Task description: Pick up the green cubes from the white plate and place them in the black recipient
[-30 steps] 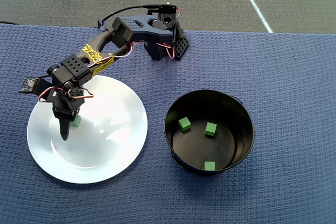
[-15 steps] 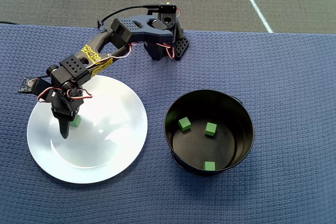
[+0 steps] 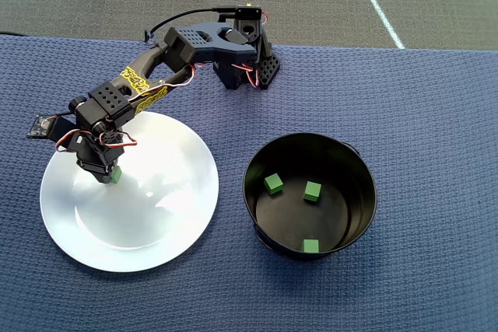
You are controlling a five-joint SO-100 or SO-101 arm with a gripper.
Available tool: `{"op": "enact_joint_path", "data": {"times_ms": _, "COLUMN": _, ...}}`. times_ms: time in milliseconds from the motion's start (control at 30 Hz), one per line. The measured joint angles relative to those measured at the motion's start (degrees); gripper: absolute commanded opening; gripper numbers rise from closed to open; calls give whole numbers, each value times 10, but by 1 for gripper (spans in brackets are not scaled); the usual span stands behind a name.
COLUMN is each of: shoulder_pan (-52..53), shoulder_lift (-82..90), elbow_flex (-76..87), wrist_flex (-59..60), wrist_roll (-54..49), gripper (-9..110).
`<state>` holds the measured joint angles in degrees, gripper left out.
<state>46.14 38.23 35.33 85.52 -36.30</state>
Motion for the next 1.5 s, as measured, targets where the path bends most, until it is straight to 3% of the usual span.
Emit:
{"op": "enact_joint_path", "data": {"times_ms": 267, "shoulder_pan": 23, "shoulder_lift": 123, "elbow_flex": 43, "wrist_flex": -4, "wrist_roll": 104, "gripper": 0}}
{"op": "enact_joint_path", "data": {"times_ms": 500, "shoulder_pan": -45, "shoulder_lift": 333, "elbow_flex": 106, "wrist_flex": 8, "wrist_roll": 170, "gripper": 0}}
{"op": "enact_joint_path", "data": {"times_ms": 633, "shoulder_pan": -138, "shoulder_lift": 447, "elbow_flex": 176, "wrist_flex": 8, "wrist_roll": 214, "gripper": 0}}
{"op": "enact_joint_path", "data": {"times_ms": 800, "shoulder_pan": -289, "shoulder_lift": 570, "elbow_flex": 352, "wrist_flex": -75, "wrist_roll": 267, "gripper": 0}}
{"op": "enact_joint_path", "data": {"times_ms": 1167, "shoulder_pan": -606, "shoulder_lift": 679, "elbow_flex": 548, "wrist_flex": -163, "wrist_roll": 341, "gripper": 0}}
{"op": "enact_joint_path", "data": {"times_ms": 1200, "shoulder_pan": -617, "shoulder_lift": 683, "elbow_flex": 555, "wrist_flex": -167, "wrist_roll": 341, "gripper": 2}}
{"op": "enact_joint_path", "data": {"times_ms": 1267, "shoulder_pan": -629, "shoulder_lift": 687, "elbow_flex": 559, "wrist_flex": -171, "wrist_roll": 345, "gripper": 31}}
{"op": "enact_joint_path", "data": {"times_ms": 1300, "shoulder_pan": -631, "shoulder_lift": 687, "elbow_flex": 559, "wrist_flex": -171, "wrist_roll": 344, "gripper": 37}}
{"op": "enact_joint_path", "data": {"times_ms": 1500, "shoulder_pan": -628, "shoulder_lift": 687, "elbow_flex": 562, "wrist_flex": -172, "wrist_roll": 343, "gripper": 42}}
